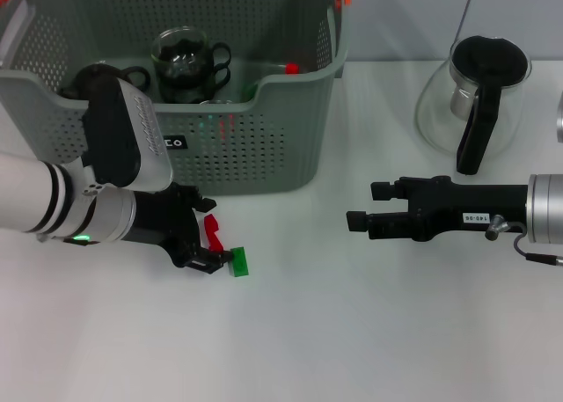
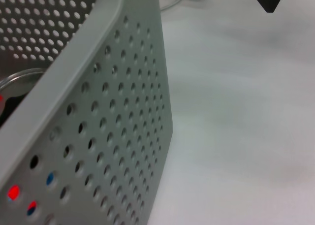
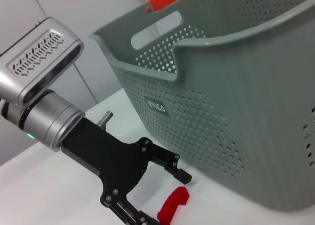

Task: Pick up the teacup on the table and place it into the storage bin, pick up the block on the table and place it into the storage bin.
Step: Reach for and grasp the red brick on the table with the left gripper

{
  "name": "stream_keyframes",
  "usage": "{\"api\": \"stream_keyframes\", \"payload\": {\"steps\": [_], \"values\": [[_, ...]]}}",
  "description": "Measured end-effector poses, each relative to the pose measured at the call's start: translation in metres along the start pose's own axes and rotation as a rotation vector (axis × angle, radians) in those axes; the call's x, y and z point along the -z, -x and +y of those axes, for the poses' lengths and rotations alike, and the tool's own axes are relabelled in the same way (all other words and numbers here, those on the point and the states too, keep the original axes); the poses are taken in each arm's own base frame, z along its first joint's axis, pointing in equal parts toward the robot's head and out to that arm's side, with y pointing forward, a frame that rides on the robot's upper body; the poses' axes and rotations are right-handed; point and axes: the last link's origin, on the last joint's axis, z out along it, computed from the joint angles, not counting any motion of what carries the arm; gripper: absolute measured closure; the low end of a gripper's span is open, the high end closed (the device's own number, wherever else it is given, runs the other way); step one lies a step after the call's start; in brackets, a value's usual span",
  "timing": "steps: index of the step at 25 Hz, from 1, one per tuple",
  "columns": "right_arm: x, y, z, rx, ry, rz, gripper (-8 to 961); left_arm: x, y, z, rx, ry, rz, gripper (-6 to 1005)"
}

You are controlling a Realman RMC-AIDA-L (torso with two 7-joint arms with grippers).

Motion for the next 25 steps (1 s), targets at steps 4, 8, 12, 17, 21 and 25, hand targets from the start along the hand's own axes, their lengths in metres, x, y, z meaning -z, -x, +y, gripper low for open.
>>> {"api": "stream_keyframes", "payload": {"steps": [4,8,12,17,21,25], "values": [[-0.0002,0.0005,-0.0001,0.001,0.000,0.000,68,-0.0014,0.0012,0.0004,0.007,0.008,-0.002,145],[-0.0002,0.0005,-0.0001,0.001,-0.001,0.000,69,-0.0020,0.0012,0.0006,0.003,0.010,-0.004,154],[-0.0003,0.0000,-0.0002,-0.001,-0.001,0.000,69,-0.0021,0.0005,0.0004,-0.004,0.012,-0.003,163],[0.0005,-0.0006,-0.0006,-0.005,-0.004,-0.003,69,-0.0021,0.0002,0.0003,-0.003,0.013,-0.002,174],[0.0004,-0.0002,-0.0006,-0.004,-0.004,-0.003,68,-0.0020,0.0003,0.0008,0.000,0.017,-0.002,183],[0.0001,0.0006,-0.0006,-0.002,-0.003,-0.004,68,-0.0019,0.0003,0.0012,0.004,0.020,-0.002,192]]}}
